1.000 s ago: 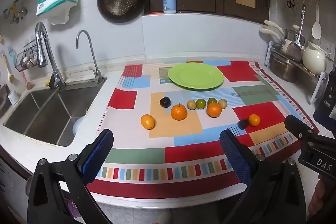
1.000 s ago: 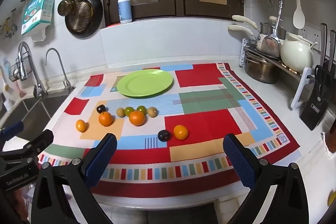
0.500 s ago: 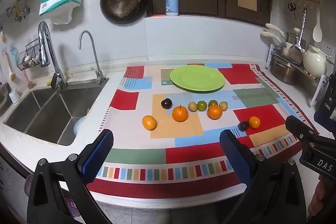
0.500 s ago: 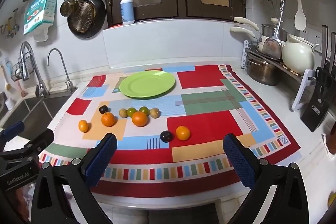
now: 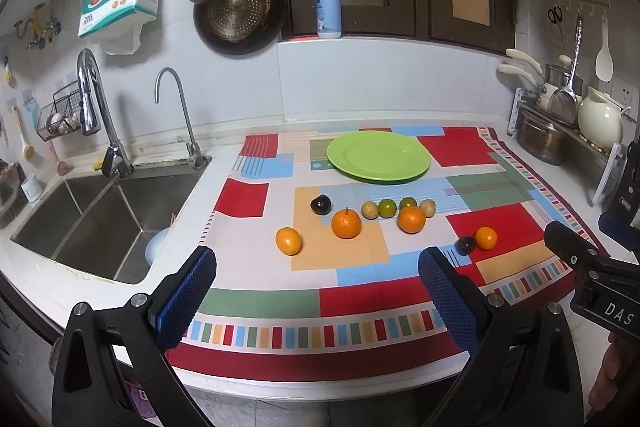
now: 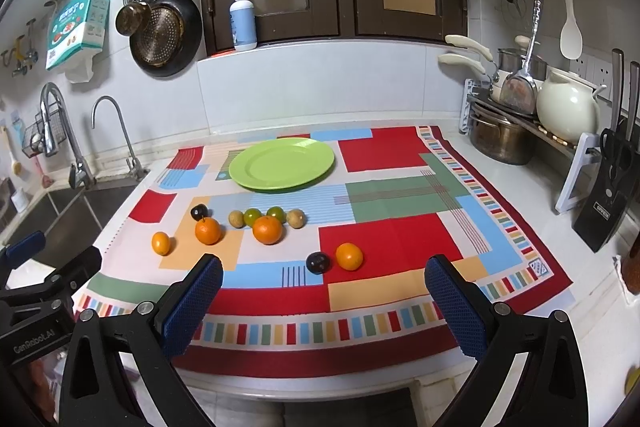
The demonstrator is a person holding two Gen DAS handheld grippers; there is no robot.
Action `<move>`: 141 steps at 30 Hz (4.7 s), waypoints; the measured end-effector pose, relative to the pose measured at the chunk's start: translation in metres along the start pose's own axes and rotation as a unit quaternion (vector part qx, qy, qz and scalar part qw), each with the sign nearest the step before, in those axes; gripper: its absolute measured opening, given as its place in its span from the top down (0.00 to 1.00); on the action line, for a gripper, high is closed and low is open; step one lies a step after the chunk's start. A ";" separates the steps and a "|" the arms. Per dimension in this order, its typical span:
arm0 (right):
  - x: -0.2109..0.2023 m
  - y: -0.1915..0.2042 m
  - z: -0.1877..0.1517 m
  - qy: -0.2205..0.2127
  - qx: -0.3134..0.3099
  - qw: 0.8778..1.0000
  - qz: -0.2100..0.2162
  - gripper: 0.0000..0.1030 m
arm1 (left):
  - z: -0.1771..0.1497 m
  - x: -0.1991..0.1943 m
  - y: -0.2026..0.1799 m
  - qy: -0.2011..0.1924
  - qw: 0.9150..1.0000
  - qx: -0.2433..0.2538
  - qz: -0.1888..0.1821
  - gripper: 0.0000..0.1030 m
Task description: Organize fruits
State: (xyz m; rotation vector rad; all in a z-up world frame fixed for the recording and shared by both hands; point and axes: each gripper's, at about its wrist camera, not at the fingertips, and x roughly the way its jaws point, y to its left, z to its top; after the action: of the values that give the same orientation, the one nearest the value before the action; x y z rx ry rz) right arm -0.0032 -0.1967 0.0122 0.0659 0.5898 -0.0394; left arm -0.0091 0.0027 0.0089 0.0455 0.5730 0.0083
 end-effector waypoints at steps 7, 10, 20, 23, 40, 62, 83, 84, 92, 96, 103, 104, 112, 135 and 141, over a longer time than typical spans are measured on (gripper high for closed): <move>-0.002 -0.001 0.003 -0.001 0.001 1.000 0.002 0.01 | 0.001 -0.002 -0.001 -0.006 1.000 0.001 0.004 0.00; -0.002 -0.001 0.003 -0.001 0.000 1.000 0.001 0.01 | 0.002 -0.003 -0.002 -0.009 1.000 0.000 0.005 0.00; -0.002 -0.001 0.003 -0.002 0.001 1.000 0.001 0.01 | 0.003 -0.006 -0.003 -0.015 1.000 0.000 0.006 0.00; -0.002 -0.001 0.003 -0.003 0.001 1.000 0.001 0.01 | 0.003 -0.007 -0.004 -0.016 1.000 0.001 0.007 0.00; -0.003 -0.004 0.005 -0.006 0.001 1.000 0.002 0.01 | 0.005 -0.008 -0.004 -0.024 1.000 -0.004 0.009 0.00; 0.005 0.010 0.003 -0.011 -0.026 0.999 0.014 0.01 | 0.001 0.002 0.009 -0.032 0.999 -0.011 0.015 0.00; 0.103 0.099 0.009 0.058 -0.095 0.986 0.126 0.29 | 0.003 0.095 0.054 0.023 0.999 0.031 -0.031 0.29; 0.109 0.102 0.009 0.064 -0.093 0.985 0.129 0.31 | 0.003 0.102 0.055 0.032 0.998 0.033 -0.035 0.31; 0.167 0.122 0.007 0.120 -0.085 0.978 0.150 0.45 | -0.001 0.155 0.061 0.102 0.990 0.046 -0.081 0.42; 0.190 0.131 0.005 0.144 -0.084 0.973 0.158 0.51 | -0.002 0.174 0.061 0.126 0.986 0.052 -0.098 0.46; 0.218 0.141 0.002 0.171 -0.089 0.968 0.161 0.56 | -0.003 0.195 0.064 0.156 0.979 0.050 -0.121 0.52; 0.220 0.142 0.002 0.173 -0.089 0.967 0.162 0.56 | -0.003 0.198 0.064 0.158 0.978 0.050 -0.122 0.52; 0.233 0.146 0.007 0.178 -0.094 0.967 0.153 0.60 | -0.003 0.215 0.063 0.184 0.972 0.047 -0.140 0.65; 0.223 0.146 0.025 0.150 -0.088 0.968 0.179 0.61 | 0.027 0.204 0.069 0.163 0.976 0.049 -0.137 0.67; 0.214 0.130 0.050 0.127 -0.064 0.975 0.172 0.61 | 0.055 0.201 0.058 0.144 0.975 0.065 -0.158 0.67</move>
State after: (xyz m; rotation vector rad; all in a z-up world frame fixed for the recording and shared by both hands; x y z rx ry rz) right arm 0.2089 -0.0746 -0.0591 0.0475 0.8277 0.3491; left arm 0.1904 0.0628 -0.0512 0.0802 0.8651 -0.3378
